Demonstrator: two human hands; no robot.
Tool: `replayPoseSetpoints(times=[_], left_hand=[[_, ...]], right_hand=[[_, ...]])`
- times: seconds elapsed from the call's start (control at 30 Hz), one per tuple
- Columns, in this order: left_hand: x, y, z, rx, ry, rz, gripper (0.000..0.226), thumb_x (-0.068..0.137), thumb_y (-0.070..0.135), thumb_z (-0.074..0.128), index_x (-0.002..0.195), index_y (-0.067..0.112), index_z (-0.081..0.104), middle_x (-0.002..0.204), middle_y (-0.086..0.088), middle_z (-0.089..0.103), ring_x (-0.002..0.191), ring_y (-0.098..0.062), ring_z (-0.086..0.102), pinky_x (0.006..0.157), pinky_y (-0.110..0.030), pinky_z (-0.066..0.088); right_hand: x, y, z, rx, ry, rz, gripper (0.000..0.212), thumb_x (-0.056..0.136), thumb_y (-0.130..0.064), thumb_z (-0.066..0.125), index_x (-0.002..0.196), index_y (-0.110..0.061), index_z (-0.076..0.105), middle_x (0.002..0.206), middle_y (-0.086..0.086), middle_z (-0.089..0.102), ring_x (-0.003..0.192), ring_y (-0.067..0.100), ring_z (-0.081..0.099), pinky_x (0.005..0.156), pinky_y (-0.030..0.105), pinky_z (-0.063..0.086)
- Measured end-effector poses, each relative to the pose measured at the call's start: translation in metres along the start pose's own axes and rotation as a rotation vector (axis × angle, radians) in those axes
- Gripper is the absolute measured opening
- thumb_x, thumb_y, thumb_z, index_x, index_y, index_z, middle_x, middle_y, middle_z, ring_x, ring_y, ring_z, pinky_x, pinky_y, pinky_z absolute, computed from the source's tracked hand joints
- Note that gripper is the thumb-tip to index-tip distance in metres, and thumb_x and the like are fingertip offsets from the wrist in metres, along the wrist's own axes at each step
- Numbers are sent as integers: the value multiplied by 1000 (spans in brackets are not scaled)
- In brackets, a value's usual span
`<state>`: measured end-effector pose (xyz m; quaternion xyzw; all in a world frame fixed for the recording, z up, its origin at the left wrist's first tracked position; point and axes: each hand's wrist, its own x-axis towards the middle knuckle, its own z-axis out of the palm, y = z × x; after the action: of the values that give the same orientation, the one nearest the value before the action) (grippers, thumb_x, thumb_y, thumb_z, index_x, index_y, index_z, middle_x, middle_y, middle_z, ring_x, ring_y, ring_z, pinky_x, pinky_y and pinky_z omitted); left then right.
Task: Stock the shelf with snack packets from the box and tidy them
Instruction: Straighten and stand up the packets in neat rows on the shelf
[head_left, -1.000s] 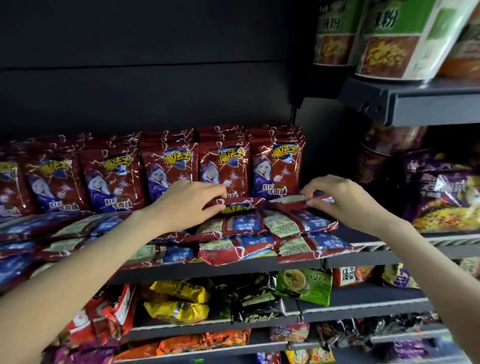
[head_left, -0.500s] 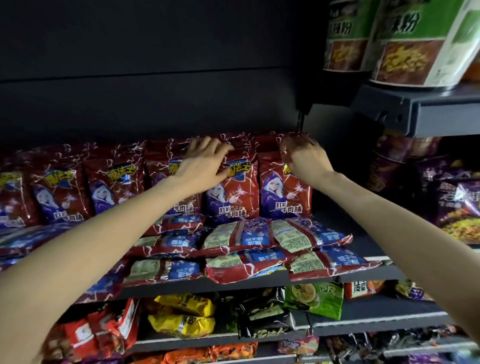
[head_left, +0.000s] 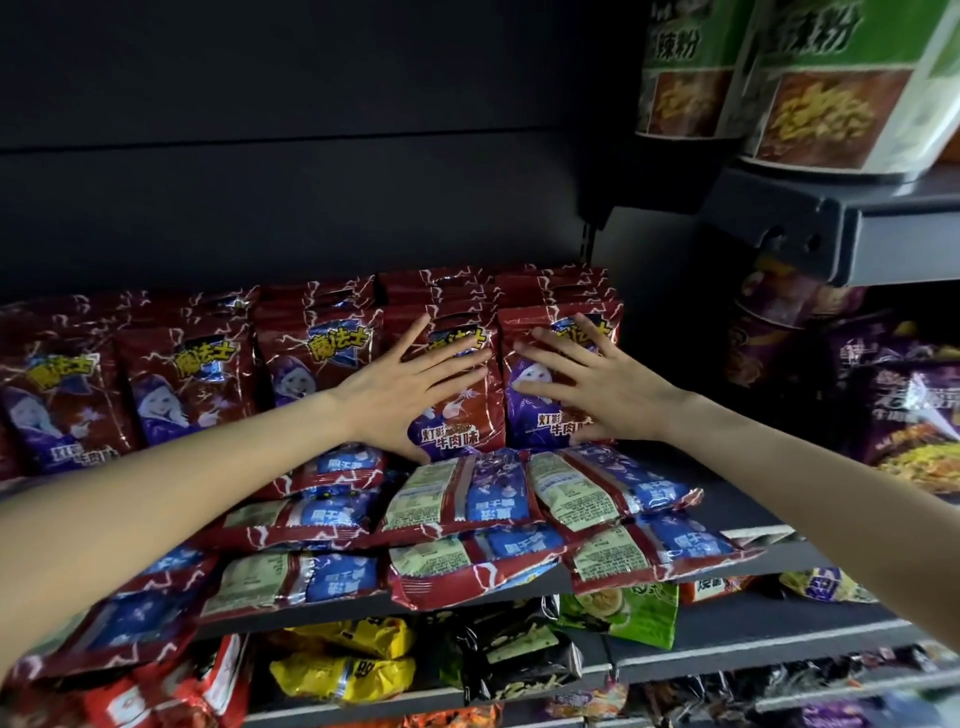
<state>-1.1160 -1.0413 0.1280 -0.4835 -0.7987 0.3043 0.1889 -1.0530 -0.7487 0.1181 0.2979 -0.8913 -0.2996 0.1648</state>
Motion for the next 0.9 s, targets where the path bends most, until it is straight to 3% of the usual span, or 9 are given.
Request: replayPoseSetpoints(times=[0.37,0.53,0.63,0.73,0.83,0.9], left_hand=[[3,2,0,156,42,-38,116,73,86,29,145,12,-24,150,-6,-33,138,-25,-32,109,-61,-13],[1,3,-2,150,52,-45,113,74,85,29,147,13,-20,152,-6,-29,139,-25,-28,110,-56,-17],[0,-5,-11,43,121,0,93,83,75,32,151,18,3,157,-4,-3,145,-23,-8,114,-51,-5],[-8,-13,-26,-87,232,57,61,90,50,45,143,22,36,147,-2,39,139,-20,28,114,-43,16],[-33,-19,-46,-248,275,-19,40,92,39,42,124,21,59,115,4,66,114,-17,56,101,-35,38],[-60,-19,-61,-376,262,-148,40,91,41,36,110,25,67,96,9,71,93,-13,65,88,-32,48]], right_hand=[[4,12,10,17,102,-39,105,66,-65,69,150,-34,16,158,6,4,146,29,1,113,60,4],[-1,17,1,126,56,-53,77,83,-62,49,149,-37,18,159,2,5,147,24,-4,116,56,1],[-6,15,-9,262,106,-11,56,92,-54,38,144,-34,32,158,0,14,147,20,3,118,47,2],[-10,10,-27,393,207,10,43,95,-45,34,133,-29,48,149,0,38,138,20,31,113,41,25],[-8,1,-59,574,291,-7,36,95,-38,38,112,-22,66,116,-3,66,109,16,60,95,39,49],[-3,-9,-88,708,255,20,33,95,-38,42,108,-23,68,102,-7,71,90,12,67,80,37,55]])
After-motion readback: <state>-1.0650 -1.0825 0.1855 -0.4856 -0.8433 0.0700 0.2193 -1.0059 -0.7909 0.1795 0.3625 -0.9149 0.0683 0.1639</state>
